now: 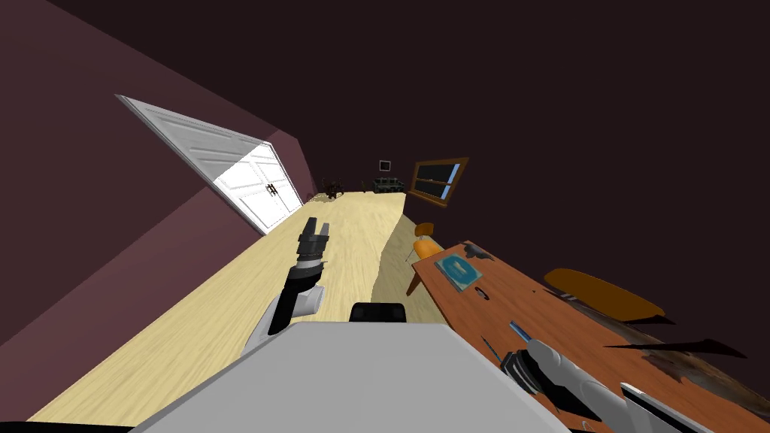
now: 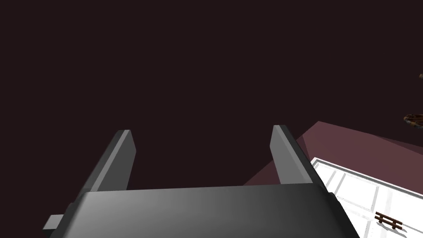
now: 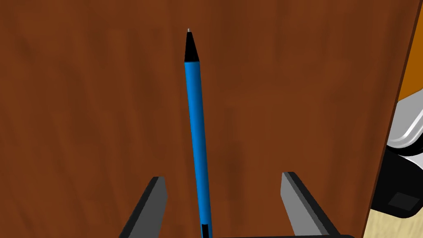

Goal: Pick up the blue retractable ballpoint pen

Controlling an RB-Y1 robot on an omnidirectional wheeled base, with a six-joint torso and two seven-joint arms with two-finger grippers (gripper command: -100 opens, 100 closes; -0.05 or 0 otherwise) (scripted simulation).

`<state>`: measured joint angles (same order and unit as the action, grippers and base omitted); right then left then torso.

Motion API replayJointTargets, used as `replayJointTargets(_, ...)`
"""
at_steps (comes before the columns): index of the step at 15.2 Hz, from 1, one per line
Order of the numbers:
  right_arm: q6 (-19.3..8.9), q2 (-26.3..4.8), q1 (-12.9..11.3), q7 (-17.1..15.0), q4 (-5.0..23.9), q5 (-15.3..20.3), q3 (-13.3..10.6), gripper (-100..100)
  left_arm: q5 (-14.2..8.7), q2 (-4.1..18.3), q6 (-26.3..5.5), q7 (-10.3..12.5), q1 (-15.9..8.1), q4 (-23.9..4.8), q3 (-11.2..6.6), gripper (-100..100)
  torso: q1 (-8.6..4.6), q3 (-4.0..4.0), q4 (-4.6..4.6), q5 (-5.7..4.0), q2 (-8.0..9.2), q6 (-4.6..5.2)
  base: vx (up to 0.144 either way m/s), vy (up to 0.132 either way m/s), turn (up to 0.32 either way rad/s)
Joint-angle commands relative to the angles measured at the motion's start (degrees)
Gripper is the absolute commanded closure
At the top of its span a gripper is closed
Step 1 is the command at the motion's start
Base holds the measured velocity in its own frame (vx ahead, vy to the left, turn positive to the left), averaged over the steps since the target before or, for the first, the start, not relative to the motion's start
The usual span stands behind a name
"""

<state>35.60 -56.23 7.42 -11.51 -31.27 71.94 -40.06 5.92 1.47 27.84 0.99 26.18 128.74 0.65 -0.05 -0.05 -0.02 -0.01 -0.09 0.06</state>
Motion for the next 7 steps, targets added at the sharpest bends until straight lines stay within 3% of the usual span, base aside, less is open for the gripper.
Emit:
replayJointTargets(1,0.0,0.0,0.0,0.0,0.0,0.0,0.0,100,0.0,0.0,0.0,0.0,0.0,0.0,0.0,0,0.0,0.0,0.0,0.0,0.0,0.0,0.0,0.0,0.0)
replayJointTargets(7,1.0,-1.6,-0.3,-0.8,-1.2,0.4,-0.1,100,0.0,0.0,0.0,0.0,0.0,0.0,0.0,0,-0.02,0.0,0.02,0.04,-0.02,-0.04,-0.001,0.001,0.008)
